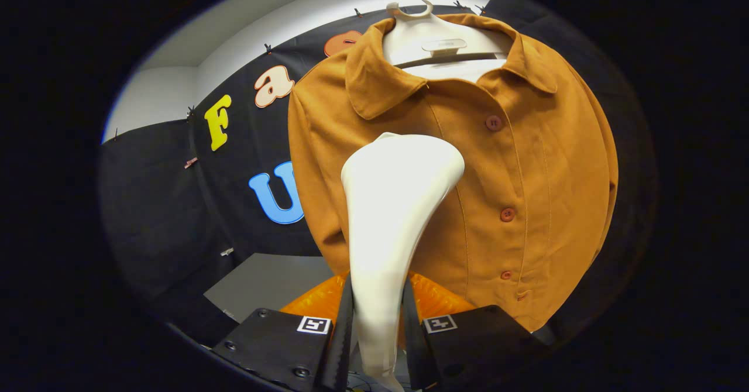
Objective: Iron the clothes twice with a garment steamer, once on the left side and once on the right side.
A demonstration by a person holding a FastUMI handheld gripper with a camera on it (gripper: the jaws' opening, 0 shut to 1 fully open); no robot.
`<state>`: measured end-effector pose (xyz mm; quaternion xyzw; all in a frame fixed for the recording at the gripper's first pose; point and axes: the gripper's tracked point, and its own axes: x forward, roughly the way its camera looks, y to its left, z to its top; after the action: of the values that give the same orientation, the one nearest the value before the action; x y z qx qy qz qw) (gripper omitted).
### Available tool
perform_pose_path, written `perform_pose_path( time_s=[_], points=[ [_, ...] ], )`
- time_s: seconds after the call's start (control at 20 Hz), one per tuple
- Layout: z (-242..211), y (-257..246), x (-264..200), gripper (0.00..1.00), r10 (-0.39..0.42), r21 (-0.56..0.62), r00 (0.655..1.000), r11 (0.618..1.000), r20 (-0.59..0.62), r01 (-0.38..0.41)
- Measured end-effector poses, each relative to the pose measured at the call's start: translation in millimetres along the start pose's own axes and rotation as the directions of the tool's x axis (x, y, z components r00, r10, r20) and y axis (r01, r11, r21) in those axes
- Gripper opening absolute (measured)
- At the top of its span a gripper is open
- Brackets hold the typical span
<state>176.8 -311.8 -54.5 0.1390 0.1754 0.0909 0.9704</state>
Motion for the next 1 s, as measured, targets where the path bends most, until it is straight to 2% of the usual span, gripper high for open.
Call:
perform_pose_path(
  time_s=[0.45, 1.0],
  points=[
    [-46.2, -30.4, 21.8, 0.43, 0.049, 0.077, 0.990, 0.996, -0.132, -0.039],
    [-131.1, -67.1, 19.8, 0.43, 0.001, 0.076, 0.951, 0.997, -0.309, 0.024]
  ],
)
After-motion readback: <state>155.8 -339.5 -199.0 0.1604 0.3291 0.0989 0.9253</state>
